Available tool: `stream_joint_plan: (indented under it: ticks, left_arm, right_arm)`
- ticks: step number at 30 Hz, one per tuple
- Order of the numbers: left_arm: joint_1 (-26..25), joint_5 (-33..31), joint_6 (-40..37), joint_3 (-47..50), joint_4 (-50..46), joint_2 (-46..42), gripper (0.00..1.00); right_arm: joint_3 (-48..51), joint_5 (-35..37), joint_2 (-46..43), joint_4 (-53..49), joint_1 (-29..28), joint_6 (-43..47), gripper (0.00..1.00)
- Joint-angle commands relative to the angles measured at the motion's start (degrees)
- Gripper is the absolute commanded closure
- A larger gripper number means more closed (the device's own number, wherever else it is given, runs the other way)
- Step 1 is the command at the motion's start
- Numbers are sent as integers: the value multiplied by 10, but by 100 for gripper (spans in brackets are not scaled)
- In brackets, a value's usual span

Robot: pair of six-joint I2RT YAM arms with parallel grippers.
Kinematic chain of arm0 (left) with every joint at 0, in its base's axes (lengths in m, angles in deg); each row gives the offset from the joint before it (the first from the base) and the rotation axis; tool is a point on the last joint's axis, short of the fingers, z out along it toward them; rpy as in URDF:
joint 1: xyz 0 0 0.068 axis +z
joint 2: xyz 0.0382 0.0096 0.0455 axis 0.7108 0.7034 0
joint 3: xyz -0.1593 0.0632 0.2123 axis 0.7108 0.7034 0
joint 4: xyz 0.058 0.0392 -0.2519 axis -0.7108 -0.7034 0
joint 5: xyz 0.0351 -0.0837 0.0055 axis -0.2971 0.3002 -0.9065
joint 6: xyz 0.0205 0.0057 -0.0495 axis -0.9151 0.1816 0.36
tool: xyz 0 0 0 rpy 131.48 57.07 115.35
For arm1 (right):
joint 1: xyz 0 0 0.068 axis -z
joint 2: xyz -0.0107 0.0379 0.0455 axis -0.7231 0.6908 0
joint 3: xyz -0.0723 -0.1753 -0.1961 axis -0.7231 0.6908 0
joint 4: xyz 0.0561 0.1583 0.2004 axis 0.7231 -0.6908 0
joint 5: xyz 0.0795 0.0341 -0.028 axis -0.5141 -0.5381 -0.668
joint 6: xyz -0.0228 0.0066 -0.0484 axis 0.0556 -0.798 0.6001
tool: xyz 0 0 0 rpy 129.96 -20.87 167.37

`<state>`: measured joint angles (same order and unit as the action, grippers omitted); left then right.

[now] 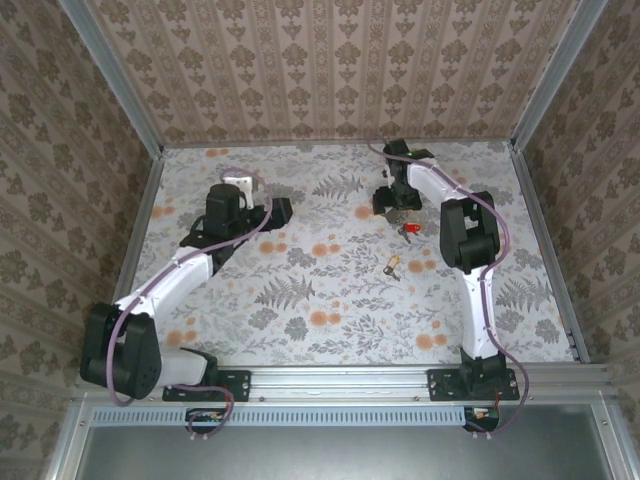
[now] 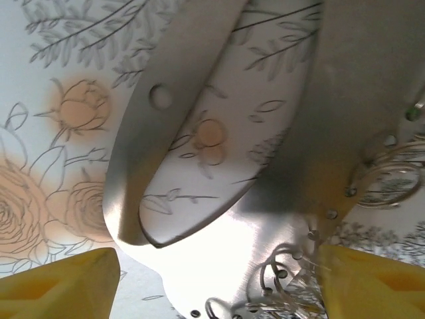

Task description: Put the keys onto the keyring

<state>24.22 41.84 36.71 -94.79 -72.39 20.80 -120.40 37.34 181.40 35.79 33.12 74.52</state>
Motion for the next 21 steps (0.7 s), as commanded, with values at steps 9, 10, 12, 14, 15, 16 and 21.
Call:
stream_joint_plan:
  ticks: [9,10,12,14,15,16,21]
  left_arm:
    - [13,25,20,19,6,-36,0]
    - [13,25,20,19,5,-37,0]
    - [13,24,21,21,3,-38,0]
    - [13,21,22,22,-3,-42,1]
    - [13,19,22,23,-7,-44,1]
    - [13,19,21,25,-9,-47,1]
    - [13,-3,14,19,-53,-56,2]
  right_arm:
    - [5,12,-5,-38,-47,-4,29]
    - [11,9,-8,-34,-50,-5,29]
    - [28,6,-17,-26,-65,-6,30]
    - [46,5,-23,-16,-80,-8,32]
    - [57,3,-27,-10,-87,-10,32]
    - [68,1,-30,-5,-95,-12,33]
    - [119,-5,-51,21,-150,-25,35]
